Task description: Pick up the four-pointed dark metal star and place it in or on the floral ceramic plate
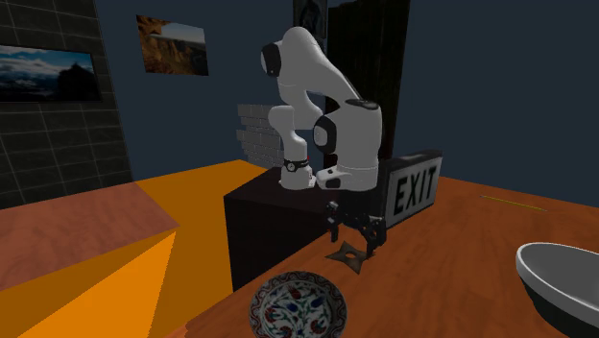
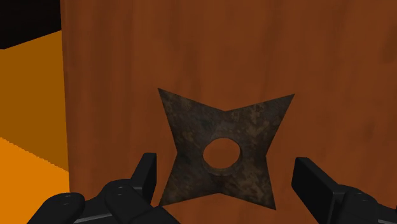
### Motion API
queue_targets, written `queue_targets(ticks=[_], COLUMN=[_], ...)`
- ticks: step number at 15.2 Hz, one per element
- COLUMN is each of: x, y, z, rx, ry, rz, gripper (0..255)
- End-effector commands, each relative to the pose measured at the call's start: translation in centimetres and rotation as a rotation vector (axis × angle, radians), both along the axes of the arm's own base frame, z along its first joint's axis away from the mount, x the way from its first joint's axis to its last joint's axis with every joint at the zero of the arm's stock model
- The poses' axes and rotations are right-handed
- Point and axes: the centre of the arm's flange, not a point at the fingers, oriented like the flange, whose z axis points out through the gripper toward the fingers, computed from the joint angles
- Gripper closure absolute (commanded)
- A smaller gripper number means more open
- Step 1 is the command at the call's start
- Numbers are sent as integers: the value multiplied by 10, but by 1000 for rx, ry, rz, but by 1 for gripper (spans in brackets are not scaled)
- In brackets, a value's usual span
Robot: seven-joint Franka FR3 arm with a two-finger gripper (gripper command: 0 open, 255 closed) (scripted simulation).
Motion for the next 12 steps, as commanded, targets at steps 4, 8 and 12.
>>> queue_targets(ticks=[4, 8, 12], x=[1, 1, 1], y=[1, 1, 1], z=[-19, -19, -19], rx=[0, 0, 0], ry=[0, 0, 0], rz=[0, 0, 0], gripper=[0, 0, 255])
